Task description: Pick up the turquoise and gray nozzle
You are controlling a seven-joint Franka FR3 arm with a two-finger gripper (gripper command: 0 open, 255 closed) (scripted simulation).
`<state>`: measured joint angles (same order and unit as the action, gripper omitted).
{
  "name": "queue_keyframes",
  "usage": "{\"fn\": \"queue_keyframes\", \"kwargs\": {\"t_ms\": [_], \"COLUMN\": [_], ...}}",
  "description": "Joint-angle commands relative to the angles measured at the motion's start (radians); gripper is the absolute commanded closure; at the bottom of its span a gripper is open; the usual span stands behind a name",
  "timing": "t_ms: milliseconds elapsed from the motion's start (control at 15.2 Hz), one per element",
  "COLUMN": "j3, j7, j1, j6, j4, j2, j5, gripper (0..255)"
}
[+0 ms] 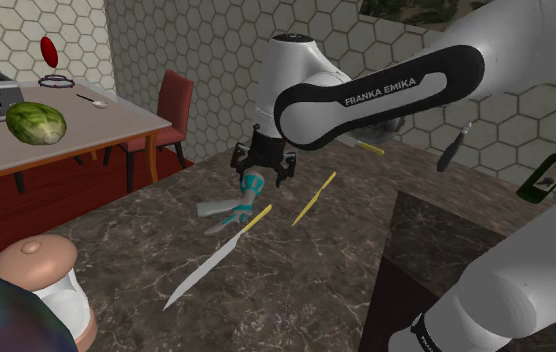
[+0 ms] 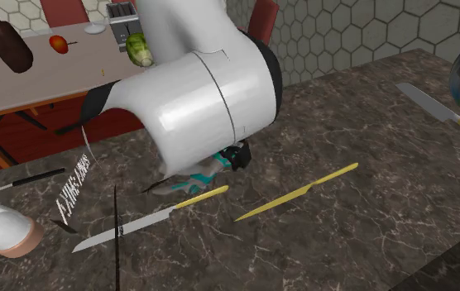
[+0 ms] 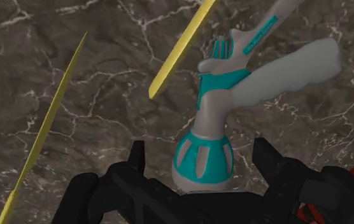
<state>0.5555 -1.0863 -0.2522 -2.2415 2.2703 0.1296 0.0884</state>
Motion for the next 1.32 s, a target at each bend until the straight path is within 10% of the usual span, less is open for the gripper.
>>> {"fn": "queue_keyframes", "kwargs": {"t_ms": [0,660,726,1254], "j3": [0.026,0.021,0.022,0.022], "j7": [-0.139,-0.227,-0.227,-0.227], "j1": [-0.014,-0.008,-0.008,-0.008], "j6": [-0.023,-0.118,-0.117,-0.119], "j4": [-0.047,-0.02,-0.02,-0.018], "j2": [-0.096,-0.187,-0.187,-0.186], "j5": [0.064,0.149,0.148,0.148], "gripper": [0,0,255,255]}}
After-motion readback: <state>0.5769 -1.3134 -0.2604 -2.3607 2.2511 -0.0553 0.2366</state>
